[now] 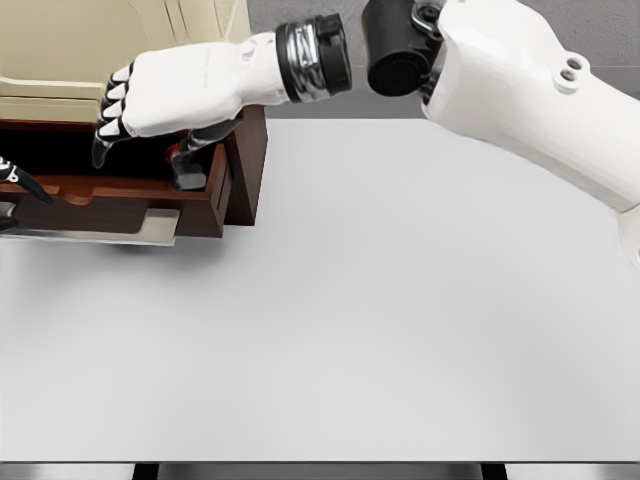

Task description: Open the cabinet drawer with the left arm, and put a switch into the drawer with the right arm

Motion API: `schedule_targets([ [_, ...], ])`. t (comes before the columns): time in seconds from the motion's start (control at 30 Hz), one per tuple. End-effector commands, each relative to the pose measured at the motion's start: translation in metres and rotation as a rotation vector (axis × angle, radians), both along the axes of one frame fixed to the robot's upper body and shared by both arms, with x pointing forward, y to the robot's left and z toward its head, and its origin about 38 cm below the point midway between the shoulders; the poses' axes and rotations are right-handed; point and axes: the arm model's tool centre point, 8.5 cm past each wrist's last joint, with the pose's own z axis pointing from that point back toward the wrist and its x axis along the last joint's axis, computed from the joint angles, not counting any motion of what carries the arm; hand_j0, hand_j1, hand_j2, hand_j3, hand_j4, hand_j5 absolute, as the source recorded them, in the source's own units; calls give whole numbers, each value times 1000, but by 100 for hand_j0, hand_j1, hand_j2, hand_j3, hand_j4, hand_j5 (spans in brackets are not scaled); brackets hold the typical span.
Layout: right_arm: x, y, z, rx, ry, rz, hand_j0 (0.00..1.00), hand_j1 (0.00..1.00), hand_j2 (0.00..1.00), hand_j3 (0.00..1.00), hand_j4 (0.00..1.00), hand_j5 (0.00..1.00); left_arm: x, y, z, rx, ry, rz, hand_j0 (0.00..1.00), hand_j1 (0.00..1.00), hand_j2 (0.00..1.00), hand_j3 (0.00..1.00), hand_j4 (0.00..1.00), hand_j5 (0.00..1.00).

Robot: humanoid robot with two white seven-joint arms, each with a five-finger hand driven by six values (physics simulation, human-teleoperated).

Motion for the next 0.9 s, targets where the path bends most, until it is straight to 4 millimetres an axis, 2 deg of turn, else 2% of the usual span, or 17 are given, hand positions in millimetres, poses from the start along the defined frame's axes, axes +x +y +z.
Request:
schedule_targets([
  [0.0, 1, -15, -10, -35, 3, -13, 93, 93, 93, 93, 93, 93, 1, -2, -2, -10, 3, -2, 64, 64, 64, 64, 64, 64],
  [0.03, -1, -25, -11, -44, -2, -17, 93, 93, 93, 93, 93, 93, 1, -2, -1, -10, 2, -2, 64, 64, 64, 64, 64, 64],
  [0.1, -8, -62, 0, -46, -40, -33, 100, 100, 100, 100, 100, 100, 0, -7, 0, -13, 1, -19, 64, 64, 64, 64, 64, 64],
  [0.23, -24, -137, 12, -60, -89, -105, 100, 100, 100, 100, 100, 100, 0, -10, 4, -12, -11, -29, 64, 64, 64, 64, 64, 64],
  [0.27, -20, -160, 16, -30, -92, -155, 100, 100, 100, 100, 100, 100, 0, -10, 4, -14, -12, -30, 64, 64, 64, 64, 64, 64],
  [0.3, -16, -182, 13, -41, -87, -207, 100, 100, 100, 100, 100, 100, 1, -11, 7, -16, -23, -33, 64, 64, 64, 64, 64, 64],
  [0.37, -12, -220, -12, -65, -27, -293, 100, 100, 100, 100, 100, 100, 4, -14, 9, -28, -36, -40, 65, 65, 65, 65, 65, 65],
  [0.43, -11, -263, -13, 4, -20, -388, 100, 100, 100, 100, 100, 100, 4, -15, 12, -29, -45, -43, 67, 67, 67, 67, 67, 67],
  [0.5, -9, -279, -38, -18, 36, -428, 100, 100, 100, 100, 100, 100, 7, -22, 9, -49, -53, -60, 69, 69, 69, 69, 69, 69],
  [0.53, -11, -292, -38, -1, 35, -458, 100, 100, 100, 100, 100, 100, 9, -25, 7, -48, -47, -74, 69, 69, 69, 69, 69, 69],
  [0.57, -11, -295, -38, -2, 34, -464, 100, 100, 100, 100, 100, 100, 10, -27, 10, -48, -61, -82, 72, 72, 72, 72, 72, 72],
  [0.67, -11, -300, -45, -15, 46, -481, 100, 100, 100, 100, 100, 100, 18, -46, 2, -51, -112, -137, 84, 84, 84, 84, 84, 84],
  [0.73, -8, -311, -46, -31, 45, -511, 100, 100, 100, 100, 100, 100, 20, -48, 6, -54, -130, -143, 87, 87, 87, 87, 87, 87],
  [0.8, -2, -318, -55, -62, 65, -542, 100, 100, 100, 100, 100, 100, 21, -49, 9, -41, -146, -148, 90, 90, 90, 90, 90, 90],
  [0.87, -1, -316, -52, -55, 61, -541, 100, 100, 100, 100, 100, 100, 21, -50, 8, -36, -149, -150, 94, 94, 94, 94, 94, 94],
])
